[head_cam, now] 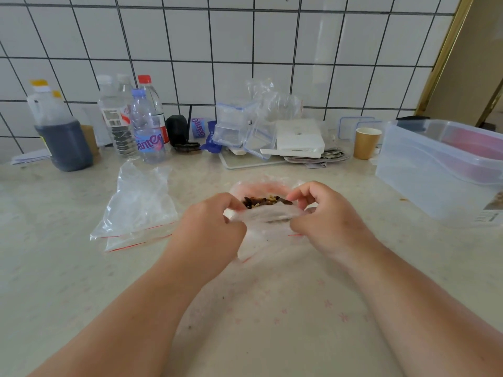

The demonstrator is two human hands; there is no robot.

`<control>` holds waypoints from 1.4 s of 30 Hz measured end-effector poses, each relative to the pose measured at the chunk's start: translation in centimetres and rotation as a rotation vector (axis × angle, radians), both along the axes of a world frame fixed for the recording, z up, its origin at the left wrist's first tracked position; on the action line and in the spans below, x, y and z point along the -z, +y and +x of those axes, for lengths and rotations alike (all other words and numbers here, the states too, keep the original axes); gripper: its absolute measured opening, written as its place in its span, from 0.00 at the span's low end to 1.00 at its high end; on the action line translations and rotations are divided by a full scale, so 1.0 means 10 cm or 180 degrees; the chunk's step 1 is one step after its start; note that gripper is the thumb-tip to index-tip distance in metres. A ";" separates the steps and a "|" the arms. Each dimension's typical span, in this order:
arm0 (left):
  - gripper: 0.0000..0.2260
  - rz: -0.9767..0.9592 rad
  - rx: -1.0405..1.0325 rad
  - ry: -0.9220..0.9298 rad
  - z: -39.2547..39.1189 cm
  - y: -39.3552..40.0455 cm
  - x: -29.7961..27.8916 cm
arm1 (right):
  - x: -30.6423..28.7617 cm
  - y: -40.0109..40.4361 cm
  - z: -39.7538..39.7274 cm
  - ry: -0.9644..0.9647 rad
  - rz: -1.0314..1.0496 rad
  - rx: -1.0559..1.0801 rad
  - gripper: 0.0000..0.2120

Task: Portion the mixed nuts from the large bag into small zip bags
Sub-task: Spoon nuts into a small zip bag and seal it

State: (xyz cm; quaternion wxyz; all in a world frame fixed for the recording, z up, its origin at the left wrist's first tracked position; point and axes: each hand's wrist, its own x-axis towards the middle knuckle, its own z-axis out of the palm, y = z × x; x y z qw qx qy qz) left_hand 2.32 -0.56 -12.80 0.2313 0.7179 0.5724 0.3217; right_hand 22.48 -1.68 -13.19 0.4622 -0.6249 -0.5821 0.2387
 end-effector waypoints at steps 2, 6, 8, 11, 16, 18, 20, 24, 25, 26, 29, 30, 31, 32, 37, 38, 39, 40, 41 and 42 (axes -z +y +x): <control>0.12 -0.0353 -0.0004 0.0051 -0.02 0.02 0.02 | 0.01 -0.01 0.00 0.0205 -0.0159 -0.0153 0.14; 0.06 -0.0666 0.0234 0.0135 -0.02 0.01 0.04 | 0.05 -0.05 -0.11 0.0574 -0.0344 -0.0532 0.15; 0.16 -0.0711 0.0283 0.0269 -0.04 0.02 0.04 | 0.08 -0.03 -0.12 0.0384 -0.0401 -0.0519 0.18; 0.22 -0.0554 0.0319 0.0435 -0.05 0.05 0.09 | 0.11 -0.02 -0.12 0.0113 -0.0582 -0.0532 0.20; 0.05 -0.0497 0.0403 0.0209 -0.04 0.05 0.08 | 0.11 -0.02 -0.11 -0.0082 -0.0397 -0.0429 0.17; 0.04 -0.0563 0.0279 0.0108 -0.04 0.06 0.08 | 0.08 -0.04 -0.11 -0.0022 -0.0300 -0.0473 0.16; 0.08 -0.0672 0.0256 0.0122 -0.04 0.05 0.09 | 0.05 -0.07 -0.13 0.0122 -0.0366 -0.0597 0.19; 0.09 -0.0832 0.0299 0.0273 0.01 0.04 0.10 | 0.06 -0.08 -0.14 -0.0136 -0.0453 -0.0717 0.23; 0.09 -0.0835 0.0301 0.0313 0.00 0.05 0.10 | 0.06 -0.07 -0.13 -0.0218 -0.0464 -0.0678 0.25; 0.09 -0.0837 0.0291 0.0343 -0.02 0.05 0.10 | 0.06 -0.07 -0.10 -0.0305 -0.0471 -0.0633 0.26; 0.06 -0.0663 0.0106 0.0558 -0.10 0.08 0.09 | 0.07 -0.07 -0.06 -0.0529 -0.0434 -0.0568 0.27; 0.05 -0.0586 0.0072 0.0616 -0.12 0.09 0.09 | 0.07 -0.07 -0.06 -0.0527 -0.0419 -0.0589 0.27; 0.06 -0.0549 0.0078 0.0587 -0.14 0.10 0.09 | 0.07 -0.08 -0.06 -0.0501 -0.0405 -0.0630 0.27; 0.09 -0.0548 0.0104 0.0464 -0.16 0.11 0.08 | 0.07 -0.08 -0.07 -0.0491 -0.0386 -0.0683 0.26; 0.13 -0.0339 0.0321 0.0018 -0.20 0.15 0.06 | 0.07 -0.09 -0.09 -0.0467 -0.0310 -0.0824 0.18; 0.12 -0.0304 0.0390 0.0023 -0.19 0.14 0.06 | 0.07 -0.08 -0.08 -0.0428 -0.0325 -0.0820 0.17; 0.11 -0.0288 0.0430 0.0041 -0.17 0.13 0.07 | 0.07 -0.09 -0.08 -0.0424 -0.0344 -0.0806 0.16; 0.09 -0.0299 0.0445 0.0067 -0.16 0.12 0.07 | 0.06 -0.08 -0.07 -0.0442 -0.0364 -0.0780 0.15; 0.10 -0.0333 0.0438 0.0103 -0.15 0.11 0.07 | 0.06 -0.08 -0.06 -0.0441 -0.0370 -0.0741 0.14; 0.10 -0.0391 0.0416 0.0137 -0.15 0.11 0.07 | 0.06 -0.08 -0.06 -0.0403 -0.0360 -0.0691 0.12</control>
